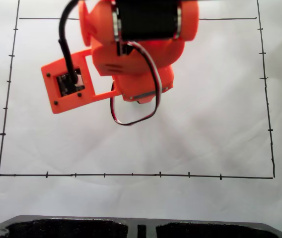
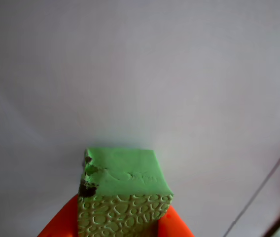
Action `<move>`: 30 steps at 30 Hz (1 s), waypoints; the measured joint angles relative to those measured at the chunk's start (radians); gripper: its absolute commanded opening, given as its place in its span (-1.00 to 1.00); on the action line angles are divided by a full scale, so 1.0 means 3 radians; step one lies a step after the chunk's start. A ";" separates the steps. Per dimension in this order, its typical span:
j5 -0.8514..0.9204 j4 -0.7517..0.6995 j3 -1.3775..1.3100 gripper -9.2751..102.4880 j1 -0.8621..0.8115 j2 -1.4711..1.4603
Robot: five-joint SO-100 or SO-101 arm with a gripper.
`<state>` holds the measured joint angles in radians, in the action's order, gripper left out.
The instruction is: Grasp the colored block, Place it on the black dot, and then return the arm to the default position.
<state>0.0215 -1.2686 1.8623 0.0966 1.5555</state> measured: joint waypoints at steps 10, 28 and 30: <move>0.0118 0.0051 0.0010 -0.35 0.0010 -0.0077; 0.0665 -0.0450 0.0020 -0.10 -0.0005 0.0675; 0.0721 -0.0568 0.0020 -0.12 -0.0005 0.0900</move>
<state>0.2378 -1.4389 1.8684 0.0951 1.8254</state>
